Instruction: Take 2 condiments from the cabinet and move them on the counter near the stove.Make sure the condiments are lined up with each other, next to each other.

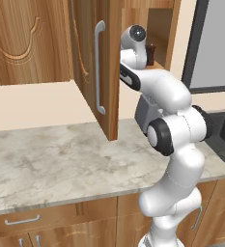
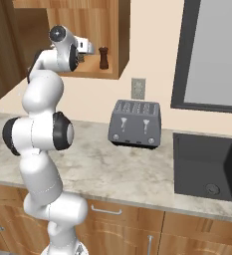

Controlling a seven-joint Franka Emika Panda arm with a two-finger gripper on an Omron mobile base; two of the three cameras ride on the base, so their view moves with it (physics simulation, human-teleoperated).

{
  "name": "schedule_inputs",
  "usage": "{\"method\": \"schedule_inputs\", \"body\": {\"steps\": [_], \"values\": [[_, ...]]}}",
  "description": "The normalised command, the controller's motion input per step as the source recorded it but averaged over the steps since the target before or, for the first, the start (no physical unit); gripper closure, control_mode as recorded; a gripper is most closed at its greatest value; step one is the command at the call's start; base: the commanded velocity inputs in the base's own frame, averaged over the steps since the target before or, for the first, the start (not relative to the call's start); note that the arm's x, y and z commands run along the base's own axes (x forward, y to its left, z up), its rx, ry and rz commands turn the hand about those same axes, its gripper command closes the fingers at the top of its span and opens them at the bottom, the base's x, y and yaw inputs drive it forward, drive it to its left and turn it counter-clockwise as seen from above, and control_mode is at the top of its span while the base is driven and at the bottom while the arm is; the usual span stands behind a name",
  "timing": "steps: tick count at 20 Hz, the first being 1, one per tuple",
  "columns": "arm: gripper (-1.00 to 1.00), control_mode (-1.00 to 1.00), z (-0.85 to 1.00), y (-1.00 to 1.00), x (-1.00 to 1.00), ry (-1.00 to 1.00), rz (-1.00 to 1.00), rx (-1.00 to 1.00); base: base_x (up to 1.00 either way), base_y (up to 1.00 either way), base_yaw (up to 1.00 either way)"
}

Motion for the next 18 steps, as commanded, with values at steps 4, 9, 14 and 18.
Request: {"method": "schedule_inputs", "body": {"steps": [4,9,14,18], "values": [[-1.0,-1.0,0.0,0.0,0.16,0.0,0.0,0.0,0.0,0.0,0.0],[-1.0,-1.0,0.0,0.0,0.06,0.0,0.0,0.0,0.0,0.0,0.0],[-1.0,-1.0,-0.01,0.0,0.02,0.0,0.0,0.0,0.0,0.0,0.0],[-1.0,-1.0,-0.12,0.0,0.12,0.0,0.0,0.0,0.0,0.0,0.0]]}}
